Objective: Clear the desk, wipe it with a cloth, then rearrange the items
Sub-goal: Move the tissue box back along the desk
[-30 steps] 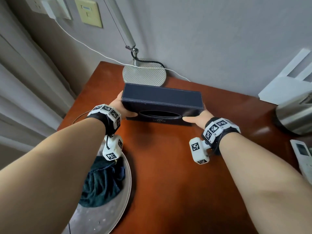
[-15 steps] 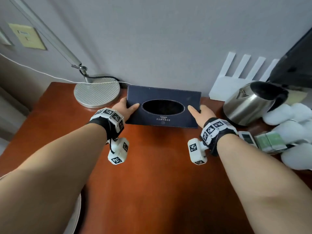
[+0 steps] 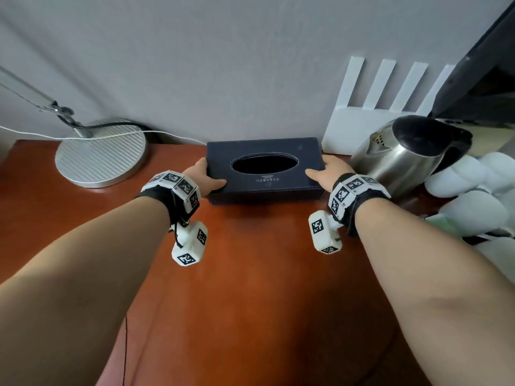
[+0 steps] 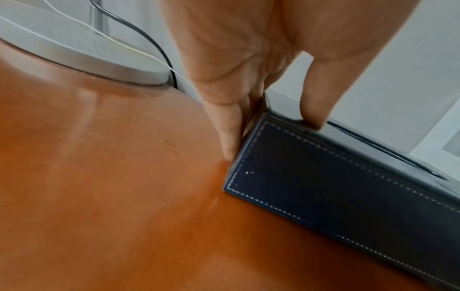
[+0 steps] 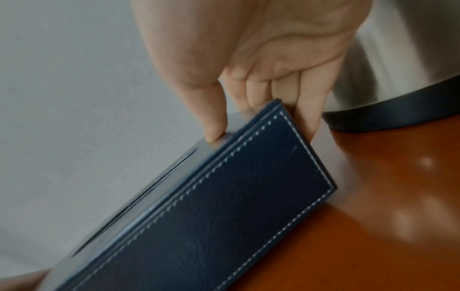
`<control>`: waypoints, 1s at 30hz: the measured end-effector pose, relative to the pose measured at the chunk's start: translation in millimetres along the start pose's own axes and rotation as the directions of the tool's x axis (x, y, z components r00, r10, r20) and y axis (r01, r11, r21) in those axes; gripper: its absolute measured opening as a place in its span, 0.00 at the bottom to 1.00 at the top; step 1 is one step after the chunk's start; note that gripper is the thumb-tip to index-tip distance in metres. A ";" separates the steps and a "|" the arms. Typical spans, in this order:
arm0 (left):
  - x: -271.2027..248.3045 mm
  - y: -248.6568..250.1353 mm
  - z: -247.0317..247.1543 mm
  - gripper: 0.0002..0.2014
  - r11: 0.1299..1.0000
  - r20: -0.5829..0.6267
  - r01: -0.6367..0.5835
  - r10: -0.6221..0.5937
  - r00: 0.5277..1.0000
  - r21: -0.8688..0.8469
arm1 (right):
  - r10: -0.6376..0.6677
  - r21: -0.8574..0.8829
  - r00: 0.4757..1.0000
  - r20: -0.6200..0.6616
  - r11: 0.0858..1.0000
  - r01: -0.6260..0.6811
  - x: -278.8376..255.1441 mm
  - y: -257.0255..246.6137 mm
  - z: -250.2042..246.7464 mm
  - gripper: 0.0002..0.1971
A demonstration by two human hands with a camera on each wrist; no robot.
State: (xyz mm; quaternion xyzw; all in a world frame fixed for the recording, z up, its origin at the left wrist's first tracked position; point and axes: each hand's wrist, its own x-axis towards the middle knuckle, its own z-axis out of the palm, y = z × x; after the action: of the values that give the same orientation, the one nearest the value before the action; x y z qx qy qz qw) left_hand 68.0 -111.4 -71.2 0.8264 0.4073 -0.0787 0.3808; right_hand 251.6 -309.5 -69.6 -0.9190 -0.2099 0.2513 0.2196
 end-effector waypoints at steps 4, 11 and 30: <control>12.8 11.5 1.7 0.35 0.999 0.031 0.007 -0.006 1.000 -0.031 | -0.008 0.017 0.999 0.033 1.000 0.007 13.0 7.7 0.4 0.23; 26.9 25.8 -2.0 0.42 0.992 0.098 0.037 -0.049 0.994 0.117 | 0.012 -0.004 0.998 0.057 1.000 -0.011 22.6 10.2 -3.6 0.28; 12.9 21.8 1.0 0.33 0.953 0.026 0.014 -0.023 0.999 0.302 | 0.166 -0.334 0.985 0.046 0.932 -0.142 -9.8 -9.2 -2.5 0.30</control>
State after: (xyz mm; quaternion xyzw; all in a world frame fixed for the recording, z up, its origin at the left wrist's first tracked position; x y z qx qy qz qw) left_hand 92.6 -112.5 -65.3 0.8698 0.3926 -0.1553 0.2553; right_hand 242.8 -307.6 -59.4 -0.9465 -0.1842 0.2626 0.0347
